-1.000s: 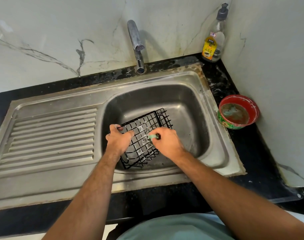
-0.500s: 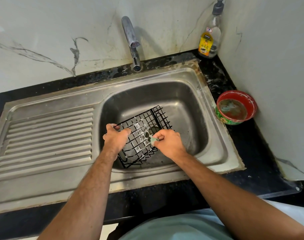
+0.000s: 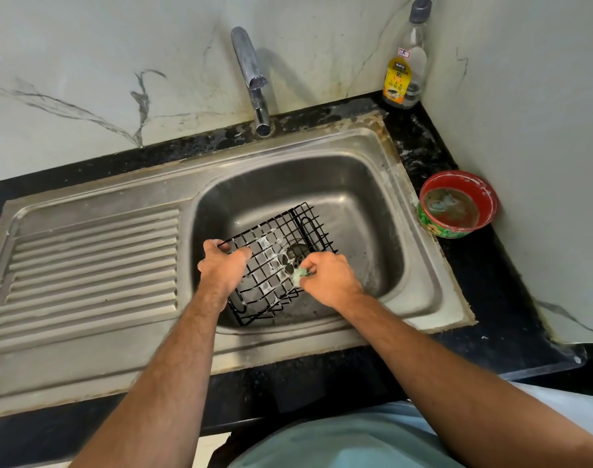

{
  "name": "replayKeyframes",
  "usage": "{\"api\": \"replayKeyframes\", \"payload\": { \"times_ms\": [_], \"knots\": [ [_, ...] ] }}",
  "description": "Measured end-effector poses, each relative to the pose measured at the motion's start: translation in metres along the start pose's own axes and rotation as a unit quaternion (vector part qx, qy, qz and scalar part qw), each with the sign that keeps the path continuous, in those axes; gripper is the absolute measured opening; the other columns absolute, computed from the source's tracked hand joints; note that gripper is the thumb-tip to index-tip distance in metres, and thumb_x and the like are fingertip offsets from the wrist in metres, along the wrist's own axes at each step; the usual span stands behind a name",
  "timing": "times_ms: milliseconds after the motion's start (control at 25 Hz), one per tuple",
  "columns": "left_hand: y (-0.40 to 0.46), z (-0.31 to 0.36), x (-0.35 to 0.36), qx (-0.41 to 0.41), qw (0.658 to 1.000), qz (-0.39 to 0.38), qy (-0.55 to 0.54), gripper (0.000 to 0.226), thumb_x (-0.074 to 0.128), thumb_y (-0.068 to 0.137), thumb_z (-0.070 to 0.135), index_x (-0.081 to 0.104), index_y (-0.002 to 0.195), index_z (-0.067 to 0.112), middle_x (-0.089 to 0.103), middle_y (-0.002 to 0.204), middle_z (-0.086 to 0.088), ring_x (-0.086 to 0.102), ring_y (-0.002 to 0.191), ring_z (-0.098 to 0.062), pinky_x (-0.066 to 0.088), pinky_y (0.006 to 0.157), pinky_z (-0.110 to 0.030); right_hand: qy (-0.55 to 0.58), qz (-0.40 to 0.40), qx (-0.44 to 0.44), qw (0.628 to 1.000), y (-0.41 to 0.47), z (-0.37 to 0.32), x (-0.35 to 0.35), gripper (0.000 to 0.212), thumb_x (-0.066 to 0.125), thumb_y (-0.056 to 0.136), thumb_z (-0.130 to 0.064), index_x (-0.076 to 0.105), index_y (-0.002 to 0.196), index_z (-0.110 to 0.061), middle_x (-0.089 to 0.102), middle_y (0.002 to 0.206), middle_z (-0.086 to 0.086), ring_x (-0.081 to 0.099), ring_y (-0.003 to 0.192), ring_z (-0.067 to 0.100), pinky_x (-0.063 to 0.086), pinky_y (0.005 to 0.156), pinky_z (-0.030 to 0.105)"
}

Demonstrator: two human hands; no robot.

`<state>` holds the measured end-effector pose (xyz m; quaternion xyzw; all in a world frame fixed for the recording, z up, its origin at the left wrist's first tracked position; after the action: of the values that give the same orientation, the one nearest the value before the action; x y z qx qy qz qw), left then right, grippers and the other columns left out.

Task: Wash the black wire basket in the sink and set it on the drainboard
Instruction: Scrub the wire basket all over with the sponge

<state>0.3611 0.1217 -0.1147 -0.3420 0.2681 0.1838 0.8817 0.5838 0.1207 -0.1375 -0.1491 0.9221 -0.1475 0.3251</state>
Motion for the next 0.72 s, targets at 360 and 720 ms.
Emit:
{"api": "replayKeyframes", "payload": {
  "times_ms": [360, 720],
  "knots": [
    [0.002, -0.003, 0.002, 0.018, 1.0, 0.013, 0.012, 0.044, 0.062, 0.086, 0.035, 0.043, 0.125, 0.027, 0.053, 0.129, -0.012, 0.055, 0.082, -0.014, 0.04, 0.058, -0.027, 0.023, -0.055, -0.049, 0.997, -0.004, 0.007, -0.001, 0.016, 0.079, 0.084, -0.019, 0.072, 0.09, -0.032, 0.069, 0.085, -0.017, 0.061, 0.07, -0.005, 0.055, 0.066, 0.018],
    [0.0, -0.002, 0.0, 0.018, 1.0, 0.004, 0.01, 0.045, 0.062, 0.083, 0.037, 0.041, 0.122, 0.03, 0.054, 0.127, -0.011, 0.057, 0.093, -0.018, 0.043, 0.062, -0.029, 0.028, -0.062, -0.062, 0.996, 0.006, -0.005, -0.003, 0.015, 0.076, 0.083, -0.013, 0.07, 0.088, -0.026, 0.072, 0.092, -0.014, 0.068, 0.086, 0.0, 0.06, 0.081, 0.026]
  ]
}}
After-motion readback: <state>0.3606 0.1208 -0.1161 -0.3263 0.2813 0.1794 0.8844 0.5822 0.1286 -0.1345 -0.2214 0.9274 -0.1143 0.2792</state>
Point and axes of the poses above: each hand's wrist, its own y-axis towards the middle knuckle, its own x-axis out of the palm, z = x × y, the point moved 6 cm from there along y, towards the middle knuckle
